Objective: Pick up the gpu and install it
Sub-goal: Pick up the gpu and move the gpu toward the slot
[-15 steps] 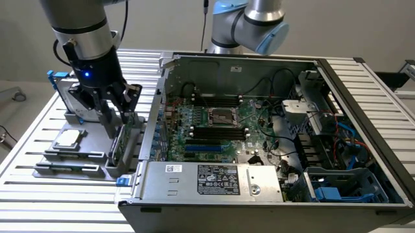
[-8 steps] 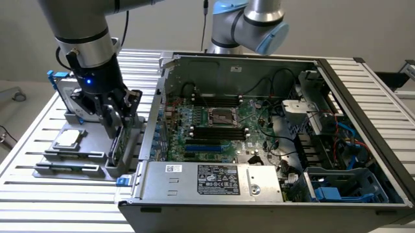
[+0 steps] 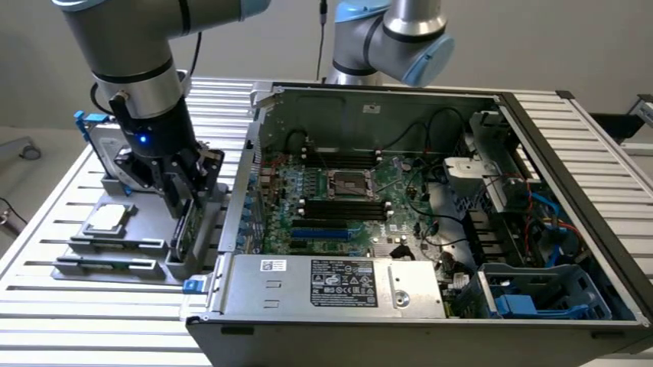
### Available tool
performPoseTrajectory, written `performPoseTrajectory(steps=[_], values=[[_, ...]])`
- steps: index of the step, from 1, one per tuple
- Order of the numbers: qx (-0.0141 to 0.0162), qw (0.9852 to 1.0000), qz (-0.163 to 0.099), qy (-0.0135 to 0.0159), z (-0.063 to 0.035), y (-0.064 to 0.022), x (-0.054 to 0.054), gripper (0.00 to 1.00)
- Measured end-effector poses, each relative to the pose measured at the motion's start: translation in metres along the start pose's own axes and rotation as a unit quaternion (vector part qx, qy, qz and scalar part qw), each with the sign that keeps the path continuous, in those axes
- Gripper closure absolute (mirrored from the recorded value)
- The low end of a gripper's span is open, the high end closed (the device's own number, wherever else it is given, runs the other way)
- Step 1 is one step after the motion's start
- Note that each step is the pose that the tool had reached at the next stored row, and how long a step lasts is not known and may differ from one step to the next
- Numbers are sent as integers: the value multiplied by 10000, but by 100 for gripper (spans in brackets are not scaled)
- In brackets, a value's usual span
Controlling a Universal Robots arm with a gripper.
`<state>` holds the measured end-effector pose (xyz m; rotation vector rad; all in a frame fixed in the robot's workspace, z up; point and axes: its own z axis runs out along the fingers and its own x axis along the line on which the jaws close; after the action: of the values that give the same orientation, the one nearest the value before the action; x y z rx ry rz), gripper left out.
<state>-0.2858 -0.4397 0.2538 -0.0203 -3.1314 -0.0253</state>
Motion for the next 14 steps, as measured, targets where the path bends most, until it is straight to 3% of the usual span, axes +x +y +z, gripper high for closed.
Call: performPoseTrajectory(steps=[7, 14], values=[[-6, 10000, -19, 0, 106, -26, 3, 56], [-11, 10000, -20, 0, 115, -39, 0, 56]])
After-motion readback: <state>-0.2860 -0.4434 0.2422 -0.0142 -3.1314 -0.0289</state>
